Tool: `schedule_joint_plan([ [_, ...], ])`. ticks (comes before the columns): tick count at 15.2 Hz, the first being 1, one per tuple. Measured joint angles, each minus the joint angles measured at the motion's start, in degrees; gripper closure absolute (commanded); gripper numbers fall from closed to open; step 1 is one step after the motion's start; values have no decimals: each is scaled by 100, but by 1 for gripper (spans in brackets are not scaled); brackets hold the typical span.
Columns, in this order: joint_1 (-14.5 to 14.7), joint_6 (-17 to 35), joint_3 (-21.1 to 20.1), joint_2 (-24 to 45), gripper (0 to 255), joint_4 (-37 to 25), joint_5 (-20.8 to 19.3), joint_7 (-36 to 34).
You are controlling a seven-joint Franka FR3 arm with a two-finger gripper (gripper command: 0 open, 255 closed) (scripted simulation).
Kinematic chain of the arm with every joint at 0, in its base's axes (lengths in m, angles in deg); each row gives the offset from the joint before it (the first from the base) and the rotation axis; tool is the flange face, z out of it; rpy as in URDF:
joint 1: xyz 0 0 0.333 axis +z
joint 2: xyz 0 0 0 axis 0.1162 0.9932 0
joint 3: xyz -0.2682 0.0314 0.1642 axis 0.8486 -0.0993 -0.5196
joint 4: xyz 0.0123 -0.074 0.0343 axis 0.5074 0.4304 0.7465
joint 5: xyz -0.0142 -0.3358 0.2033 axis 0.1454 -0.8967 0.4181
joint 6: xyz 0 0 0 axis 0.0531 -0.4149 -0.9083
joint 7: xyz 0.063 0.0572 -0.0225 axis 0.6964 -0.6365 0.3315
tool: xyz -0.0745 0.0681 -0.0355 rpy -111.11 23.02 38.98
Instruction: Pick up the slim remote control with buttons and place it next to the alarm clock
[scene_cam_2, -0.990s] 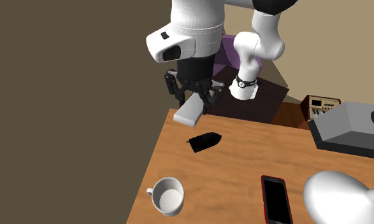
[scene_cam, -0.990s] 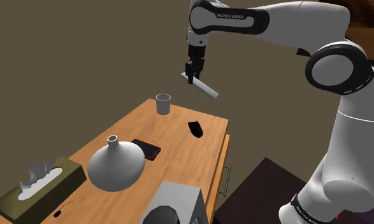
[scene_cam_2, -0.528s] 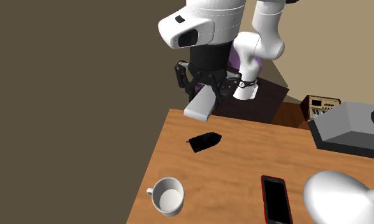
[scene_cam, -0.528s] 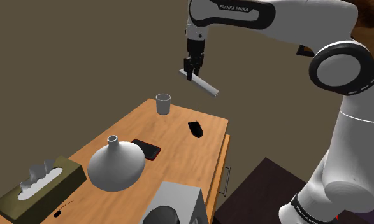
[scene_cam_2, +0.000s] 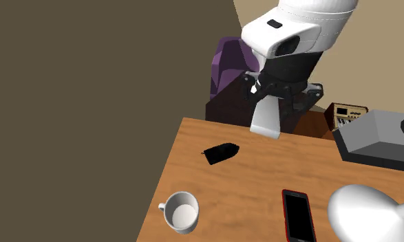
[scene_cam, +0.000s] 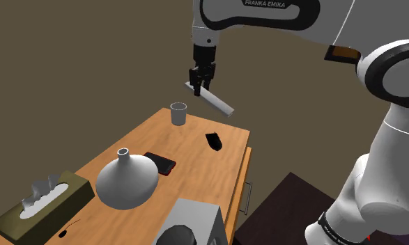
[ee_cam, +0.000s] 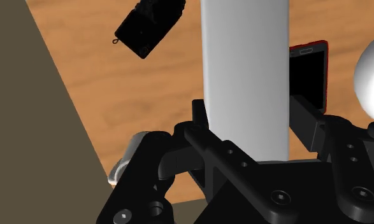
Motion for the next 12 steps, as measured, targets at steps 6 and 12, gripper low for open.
schedule_joint_plan([
  [6, 430, 106, -328, -284, 255, 394, -6, -760],
  [12, 869, 172, -675, -242, 255, 425, -41, -1546],
])
